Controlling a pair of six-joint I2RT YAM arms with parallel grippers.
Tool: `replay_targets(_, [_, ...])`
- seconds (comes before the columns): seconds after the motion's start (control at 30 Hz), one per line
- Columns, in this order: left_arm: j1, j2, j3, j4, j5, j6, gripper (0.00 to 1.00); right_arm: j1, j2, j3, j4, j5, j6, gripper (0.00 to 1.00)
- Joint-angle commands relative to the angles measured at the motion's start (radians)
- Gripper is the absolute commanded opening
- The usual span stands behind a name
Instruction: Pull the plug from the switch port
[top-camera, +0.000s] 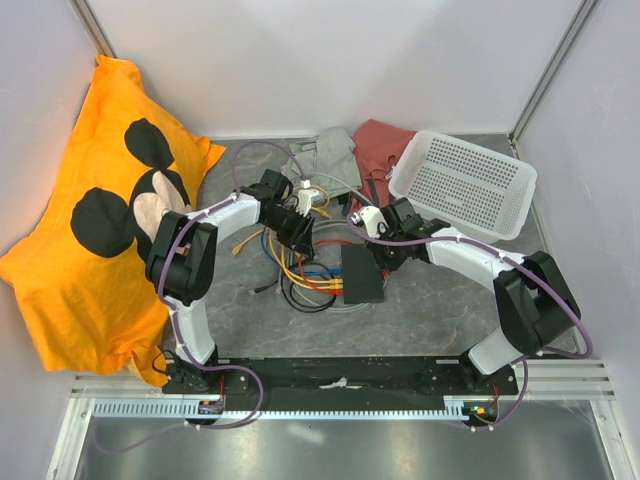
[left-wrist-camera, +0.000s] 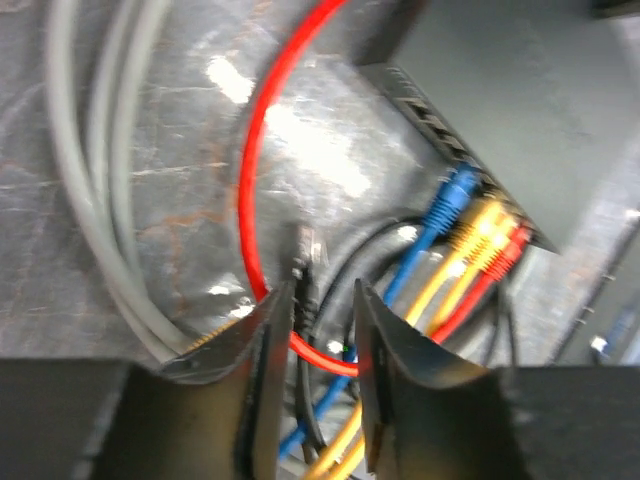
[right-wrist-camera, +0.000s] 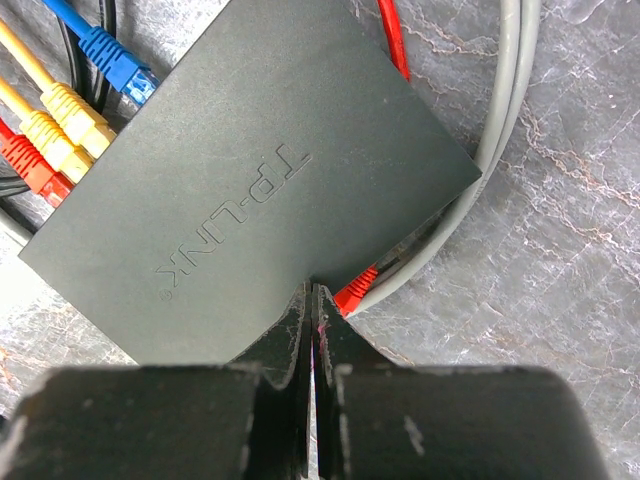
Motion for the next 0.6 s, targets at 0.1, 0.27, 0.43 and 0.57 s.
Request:
replay_targets(0.1, [0.011,-0.044,0.056,-0.033,0.251,-0.054,0.45,-0.007,-0.003,-0.040,-0.070,0.068,-0.027,0.00])
replay_targets(0.27, [0.006,-0.005,0.074,-0.025,0.320,-0.113,0.46,-0.007,-0.006,-0.042,-0.069,0.068,-0.027,0.00])
replay_targets(0.43, [-0.014,0.021,0.054,-0.007,0.319,-0.128,0.46,-0.007,-0.009,-0.043,-0.067,0.070,-0.027,0.00])
replay_targets(0.57, [-0.043,0.031,0.034,0.040,0.242,-0.133,0.46,-0.004,-0.012,-0.046,-0.064,0.071,-0.028,0.00])
